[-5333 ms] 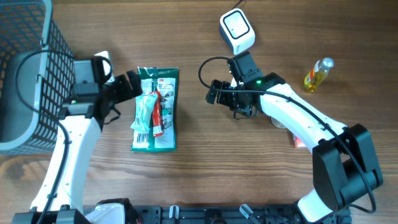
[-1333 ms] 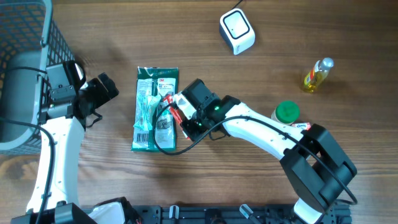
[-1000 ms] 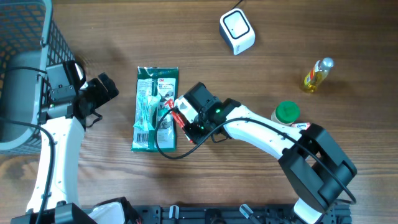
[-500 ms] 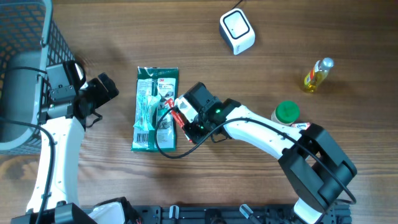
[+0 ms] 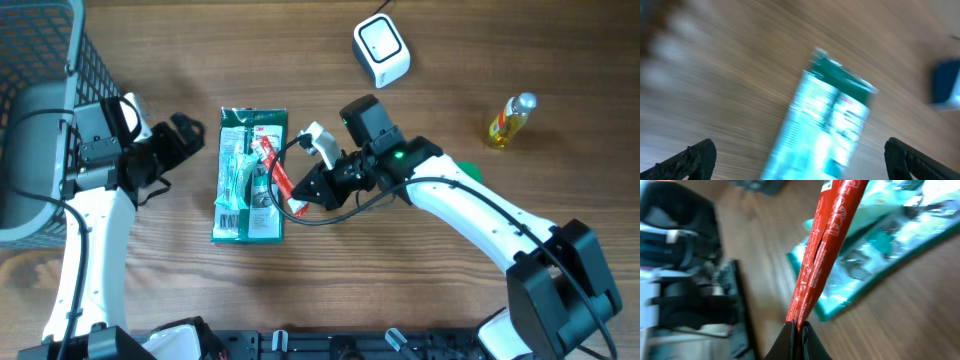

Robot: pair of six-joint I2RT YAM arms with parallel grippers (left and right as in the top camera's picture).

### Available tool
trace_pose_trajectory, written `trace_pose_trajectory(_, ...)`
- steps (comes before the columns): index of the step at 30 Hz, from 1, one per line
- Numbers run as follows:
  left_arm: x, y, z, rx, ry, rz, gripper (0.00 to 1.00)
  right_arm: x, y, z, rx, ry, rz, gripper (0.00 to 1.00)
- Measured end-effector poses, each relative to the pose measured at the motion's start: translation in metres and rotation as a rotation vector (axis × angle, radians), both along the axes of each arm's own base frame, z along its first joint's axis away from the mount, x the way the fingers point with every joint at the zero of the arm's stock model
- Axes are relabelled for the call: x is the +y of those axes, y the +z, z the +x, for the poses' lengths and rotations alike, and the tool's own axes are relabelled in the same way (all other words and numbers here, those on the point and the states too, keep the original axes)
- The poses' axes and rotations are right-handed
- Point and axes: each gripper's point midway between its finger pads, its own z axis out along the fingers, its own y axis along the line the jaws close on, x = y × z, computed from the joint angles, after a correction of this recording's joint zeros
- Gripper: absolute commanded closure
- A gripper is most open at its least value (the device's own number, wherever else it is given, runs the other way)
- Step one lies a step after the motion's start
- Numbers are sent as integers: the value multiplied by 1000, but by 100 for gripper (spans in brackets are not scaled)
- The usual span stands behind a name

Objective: Scan the item barcode

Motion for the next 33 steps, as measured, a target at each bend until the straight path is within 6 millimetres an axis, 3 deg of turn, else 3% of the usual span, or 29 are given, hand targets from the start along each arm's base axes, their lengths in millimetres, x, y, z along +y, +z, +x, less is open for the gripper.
trace_pose_trajectory(3, -46, 18, -2, -48, -152, -234, 18, 2, 12, -8, 44, 44, 72, 96)
trace_pose_trajectory(6, -85, 37, -10, -82, -297, -406, 40, 7, 23, -13, 55, 86, 138, 96)
trace_pose_trajectory(10, -113, 51, -19, -91, -398, -513, 51, 12, 37, -18, 52, 135, 215, 96)
trace_pose_trajectory(12, -122, 55, -23, -89, -434, -539, 63, 13, 40, -19, 55, 145, 233, 96)
trace_pose_trajectory(24, -129, 59, -26, -93, -459, -569, 68, 22, 57, -8, 60, 115, 292, 96)
trace_pose_trajectory(28, -130, 62, -25, -106, -470, -574, 75, 22, 57, -9, 73, 110, 289, 96)
trace_pose_trajectory(33, -130, 62, -25, -110, -473, -577, 93, 26, 57, -14, 78, 123, 288, 96)
